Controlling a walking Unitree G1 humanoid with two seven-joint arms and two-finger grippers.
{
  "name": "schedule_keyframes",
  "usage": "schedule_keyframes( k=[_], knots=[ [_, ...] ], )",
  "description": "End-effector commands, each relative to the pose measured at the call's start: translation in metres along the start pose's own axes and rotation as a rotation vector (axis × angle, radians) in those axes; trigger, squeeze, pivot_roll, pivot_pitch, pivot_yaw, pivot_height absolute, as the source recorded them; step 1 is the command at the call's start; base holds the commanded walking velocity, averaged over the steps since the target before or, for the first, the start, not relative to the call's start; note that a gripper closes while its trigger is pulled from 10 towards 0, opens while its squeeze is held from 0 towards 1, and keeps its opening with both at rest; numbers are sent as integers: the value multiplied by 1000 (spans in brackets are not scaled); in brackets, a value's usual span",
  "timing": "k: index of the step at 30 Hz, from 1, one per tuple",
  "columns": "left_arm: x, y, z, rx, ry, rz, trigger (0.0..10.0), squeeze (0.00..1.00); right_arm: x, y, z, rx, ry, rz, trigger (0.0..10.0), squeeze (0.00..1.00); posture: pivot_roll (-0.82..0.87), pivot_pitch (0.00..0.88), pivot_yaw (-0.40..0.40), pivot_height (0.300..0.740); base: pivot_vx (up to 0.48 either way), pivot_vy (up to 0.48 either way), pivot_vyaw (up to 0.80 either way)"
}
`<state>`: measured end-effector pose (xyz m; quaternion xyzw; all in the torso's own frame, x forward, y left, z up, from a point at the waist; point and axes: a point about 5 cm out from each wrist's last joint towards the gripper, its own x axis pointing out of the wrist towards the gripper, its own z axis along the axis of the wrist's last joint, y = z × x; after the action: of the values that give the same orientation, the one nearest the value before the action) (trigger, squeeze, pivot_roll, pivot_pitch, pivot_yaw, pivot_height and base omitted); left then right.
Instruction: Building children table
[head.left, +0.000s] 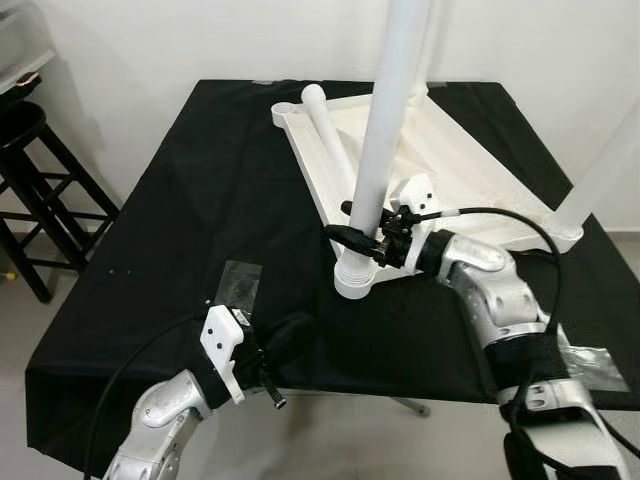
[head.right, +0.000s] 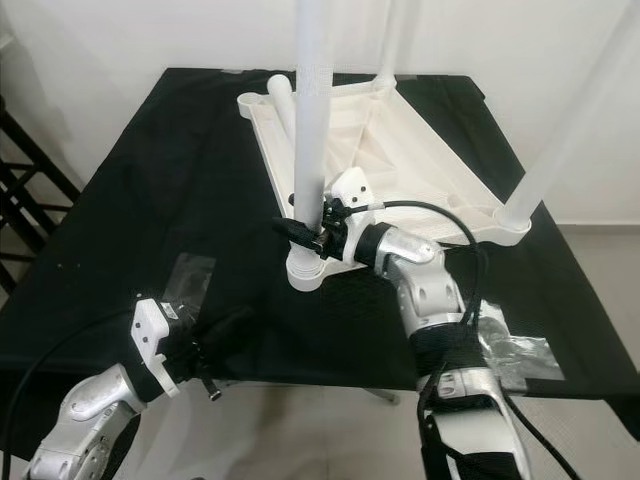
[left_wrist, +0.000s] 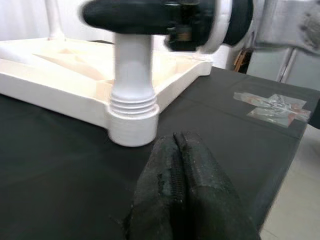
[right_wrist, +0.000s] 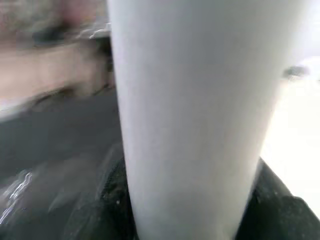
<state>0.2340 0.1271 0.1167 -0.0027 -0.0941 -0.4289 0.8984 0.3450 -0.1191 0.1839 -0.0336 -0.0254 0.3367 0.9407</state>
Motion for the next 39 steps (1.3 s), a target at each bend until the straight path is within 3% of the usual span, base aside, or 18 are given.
schedule_keyframes(
  k=[1, 2, 4, 11, 12, 13, 14, 16, 17, 21, 22, 24, 25, 29, 36, 37, 38, 39],
  knots=[
    [-2, 0, -2, -9, 11, -2, 10000, 0, -10, -11, -25, 15, 149, -105, 0, 0, 20, 136, 6, 740, 0, 0, 0],
    [-3, 0, -1, -9, 11, -2, 10000, 0, -13, 12, -42, 76, 184, -259, 0, 0, 22, 140, 17, 740, 0, 0, 0],
    [-3, 1, -2, -11, 13, -7, 10000, 0, -14, 22, -50, 77, 213, -330, 0, 0, 22, 134, 7, 740, 0, 0, 0],
    [-3, 1, -2, -12, 12, 4, 10000, 0, -4, 20, -44, 37, 202, -335, 0, 0, 25, 134, 8, 740, 0, 0, 0],
    [-3, 1, -2, -12, 11, 8, 10000, 0, -1, 16, -38, 41, 189, -337, 10000, 0, 27, 129, 5, 740, 0, 0, 0],
    [-3, 1, -2, -12, 11, 8, 10000, 0, -1, 16, -38, 41, 189, -337, 10000, 0, 27, 129, 5, 740, 0, 0, 0],
    [-2, 1, -3, -12, 12, 4, 10000, 0, 3, 15, -29, 60, 159, -318, 10000, 204, 26, 126, 5, 740, 0, 0, 0],
    [-2, 1, -3, -12, 12, 4, 10000, 0, 3, 15, -29, 60, 159, -318, 10000, 204, 26, 126, 5, 740, 0, 0, 0],
    [-1, 1, -3, -12, 12, 0, 10000, 0, 6, 13, -19, 70, 121, -287, 10000, 1000, 27, 123, 2, 740, 0, 0, 0],
    [0, 1, -3, -10, 12, 1, 10000, 0, 9, 11, -8, 66, 75, -224, 10000, 1000, 28, 120, 0, 740, 0, 0, 0],
    [0, 1, -3, -9, 11, 2, 10000, 0, 11, 9, -1, 60, 44, -163, 10000, 584, 28, 120, 0, 740, 0, 0, 0],
    [0, 1, -3, -9, 10, 4, 10000, 0, 11, 8, 4, 54, 27, -128, 10000, 584, 28, 120, 0, 740, 0, 0, 0],
    [1, 1, -4, -9, 9, 5, 10000, 0, 12, 5, 11, 25, 5, -62, 10000, 0, 27, 115, -4, 740, 0, 0, 0],
    [2, 0, -5, -10, 8, 6, 10000, 0, 14, -4, 19, -3, -9, 149, 10000, 0, 32, 107, -8, 740, 0, 0, 0],
    [2, 0, -5, -10, 8, 5, 10000, 0, 12, -6, 18, -24, -3, 299, 10000, 0, 36, 104, -8, 740, 0, 0, 0],
    [3, -1, -5, -11, 11, 5, 10000, 0, 17, -10, 18, -42, 28, 419, 2039, 0, 50, 104, -8, 740, 0, 0, 0],
    [3, -1, -5, -11, 12, 4, 10000, 0, 19, -12, 19, -36, 36, 452, 157, 0, 50, 104, -8, 740, 0, 0, 0],
    [3, -1, -5, -11, 12, 4, 10000, 0, 19, -12, 19, -36, 36, 452, 157, 0, 50, 104, -8, 740, 0, 0, 0]
  ],
)
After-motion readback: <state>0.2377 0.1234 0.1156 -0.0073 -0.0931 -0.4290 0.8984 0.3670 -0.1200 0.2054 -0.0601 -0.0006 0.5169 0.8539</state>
